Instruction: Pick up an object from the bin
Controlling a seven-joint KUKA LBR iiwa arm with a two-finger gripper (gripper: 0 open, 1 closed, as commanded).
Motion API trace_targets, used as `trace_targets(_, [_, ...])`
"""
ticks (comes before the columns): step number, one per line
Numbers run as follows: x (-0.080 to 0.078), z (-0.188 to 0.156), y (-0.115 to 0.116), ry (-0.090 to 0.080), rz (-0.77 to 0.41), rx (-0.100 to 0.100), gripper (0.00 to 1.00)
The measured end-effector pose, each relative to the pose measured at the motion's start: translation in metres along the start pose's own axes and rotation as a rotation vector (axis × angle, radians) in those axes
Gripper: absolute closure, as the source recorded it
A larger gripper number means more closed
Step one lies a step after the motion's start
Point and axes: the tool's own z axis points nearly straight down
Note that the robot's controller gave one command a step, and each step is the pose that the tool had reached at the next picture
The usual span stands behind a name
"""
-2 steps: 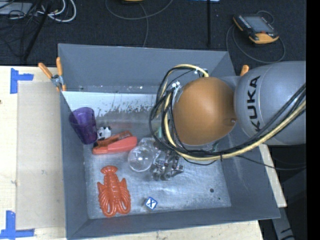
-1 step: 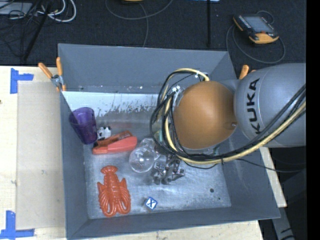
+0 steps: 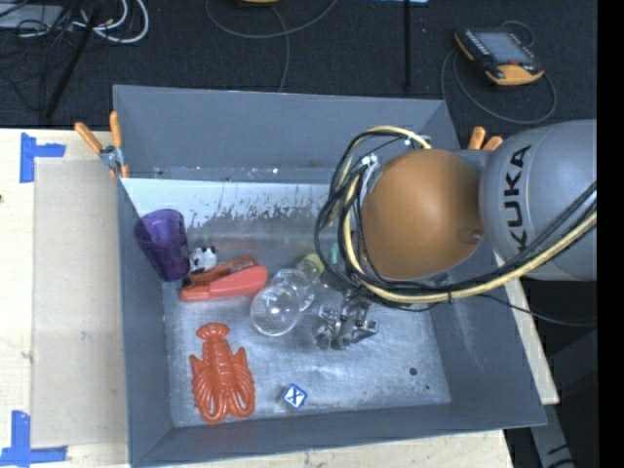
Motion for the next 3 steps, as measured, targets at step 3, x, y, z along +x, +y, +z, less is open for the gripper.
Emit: trace_targets(3, [0.009,0.003,0.005,0.001,-0.261,0.001,1.00])
